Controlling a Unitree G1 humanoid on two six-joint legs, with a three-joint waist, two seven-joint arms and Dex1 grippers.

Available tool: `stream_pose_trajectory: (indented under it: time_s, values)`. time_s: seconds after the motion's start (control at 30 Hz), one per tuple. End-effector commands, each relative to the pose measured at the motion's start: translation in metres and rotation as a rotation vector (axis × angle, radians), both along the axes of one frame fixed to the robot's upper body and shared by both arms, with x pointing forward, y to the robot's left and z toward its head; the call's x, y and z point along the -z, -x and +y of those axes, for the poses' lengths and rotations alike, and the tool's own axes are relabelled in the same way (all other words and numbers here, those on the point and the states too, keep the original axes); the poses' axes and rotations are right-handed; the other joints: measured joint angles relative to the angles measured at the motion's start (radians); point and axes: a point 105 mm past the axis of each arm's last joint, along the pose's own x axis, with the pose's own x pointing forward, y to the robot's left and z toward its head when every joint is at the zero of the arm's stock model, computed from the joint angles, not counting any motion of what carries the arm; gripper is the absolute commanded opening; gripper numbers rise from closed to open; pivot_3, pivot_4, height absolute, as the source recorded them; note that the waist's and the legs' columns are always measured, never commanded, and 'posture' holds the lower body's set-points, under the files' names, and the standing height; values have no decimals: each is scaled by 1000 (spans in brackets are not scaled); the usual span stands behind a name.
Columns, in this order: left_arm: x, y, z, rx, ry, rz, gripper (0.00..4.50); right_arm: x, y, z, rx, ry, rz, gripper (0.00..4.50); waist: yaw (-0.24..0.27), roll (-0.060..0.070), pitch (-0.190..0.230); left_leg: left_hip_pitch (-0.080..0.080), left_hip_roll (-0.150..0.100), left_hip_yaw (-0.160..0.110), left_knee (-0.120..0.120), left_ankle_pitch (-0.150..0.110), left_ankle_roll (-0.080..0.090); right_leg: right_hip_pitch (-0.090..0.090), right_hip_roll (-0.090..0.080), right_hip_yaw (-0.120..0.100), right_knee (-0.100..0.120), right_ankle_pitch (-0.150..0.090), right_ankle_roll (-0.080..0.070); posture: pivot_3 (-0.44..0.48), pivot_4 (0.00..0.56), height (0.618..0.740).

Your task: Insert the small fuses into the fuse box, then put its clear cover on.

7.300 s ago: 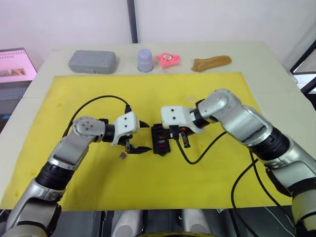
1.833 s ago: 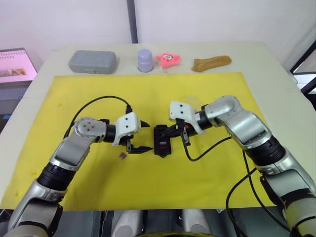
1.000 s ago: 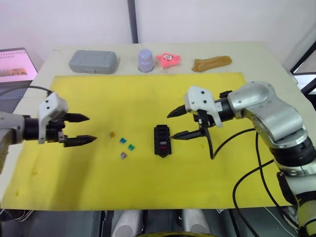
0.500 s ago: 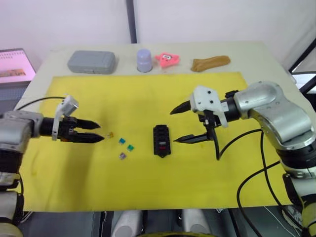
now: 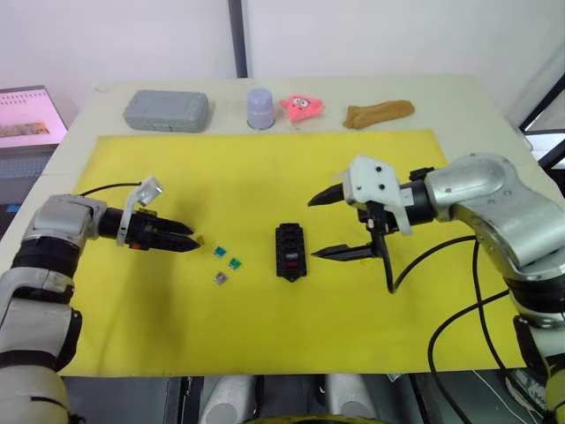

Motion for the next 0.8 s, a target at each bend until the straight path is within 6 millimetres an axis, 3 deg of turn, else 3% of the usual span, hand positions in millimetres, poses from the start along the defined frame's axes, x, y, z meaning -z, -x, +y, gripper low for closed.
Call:
stream_pose_trajectory:
  time_s: [0.03, 0.1, 0.2, 0.43, 0.6, 0.8]
  values:
    - [10, 7, -6, 29, 2, 53, 4500, -11, 6, 0, -7, -10, -51, 4465, 0, 0, 0, 0, 0, 0, 0, 0, 0, 0, 0, 0, 0, 0, 0, 0, 150, 740]
    - [13, 9, -9, 37, 14, 68, 4500, -9, 6, 0, -4, -10, -49, 4465, 0, 0, 0, 0, 0, 0, 0, 0, 0, 0, 0, 0, 0, 0, 0, 0, 150, 740]
    - [15, 12, -10, 46, 19, 77, 3672, -9, 5, 0, -1, -9, -49, 4500, -1, 0, 0, 0, 0, 0, 0, 0, 0, 0, 0, 0, 0, 0, 0, 0, 150, 740]
    - [18, 15, -6, 31, 18, 92, 94, -7, 3, 0, 3, -6, -46, 4500, -4, 0, 0, 0, 0, 0, 0, 0, 0, 0, 0, 0, 0, 0, 0, 0, 150, 740]
    - [21, 11, 10, -45, 7, 99, 32, -6, 3, 0, 1, -6, -44, 4500, -6, 0, 0, 0, 0, 0, 0, 0, 0, 0, 0, 0, 0, 0, 0, 0, 150, 740]
    - [20, 8, 12, -100, 55, 104, 32, -5, 3, 1, 2, -7, -41, 4500, -7, 0, 0, 0, 0, 1, 0, 0, 0, -1, 1, 0, 0, 0, 0, 0, 150, 740]
